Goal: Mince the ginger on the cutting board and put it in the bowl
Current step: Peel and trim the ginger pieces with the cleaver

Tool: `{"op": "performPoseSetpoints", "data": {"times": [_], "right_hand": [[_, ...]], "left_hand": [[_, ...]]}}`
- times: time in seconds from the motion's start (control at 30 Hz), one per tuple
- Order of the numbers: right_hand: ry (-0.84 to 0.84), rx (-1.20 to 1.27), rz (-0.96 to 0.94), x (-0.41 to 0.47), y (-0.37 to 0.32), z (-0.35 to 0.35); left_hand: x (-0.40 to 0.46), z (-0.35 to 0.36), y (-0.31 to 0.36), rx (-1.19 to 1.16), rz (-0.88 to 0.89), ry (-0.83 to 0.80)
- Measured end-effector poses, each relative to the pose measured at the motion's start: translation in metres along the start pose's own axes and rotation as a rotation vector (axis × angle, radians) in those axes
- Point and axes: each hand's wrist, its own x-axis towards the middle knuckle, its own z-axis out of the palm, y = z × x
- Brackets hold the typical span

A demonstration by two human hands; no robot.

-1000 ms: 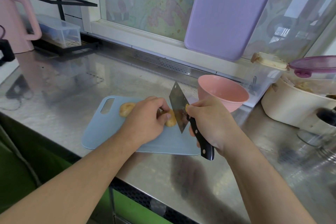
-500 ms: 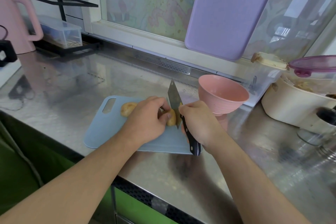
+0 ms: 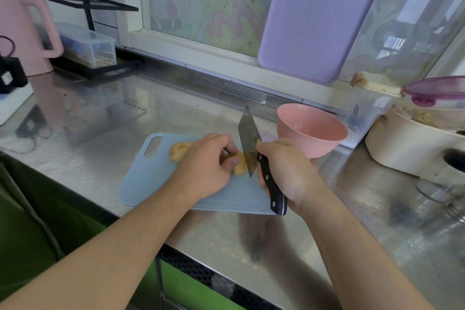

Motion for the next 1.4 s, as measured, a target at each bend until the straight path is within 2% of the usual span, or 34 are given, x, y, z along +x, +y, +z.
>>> {"op": "performPoseSetpoints", "data": {"times": [0.47,0.83,1.4], "right_hand": [[-0.015,-0.044,-0.043,-0.008,-0.005,-0.001],[-0.048,-0.166,0.008,-0.005,-0.004,0.003],[-0.012,-0.056,-0.037,-0.002,0.005,0.005]], "left_hand": [[0.0,-0.001,0.001,0.02,-0.002,0.01],[0.002,0.001,-0.005,-0.007,0.025,0.029],[0.0,-0.001,-0.001,0.004,-0.009,0.011]]}}
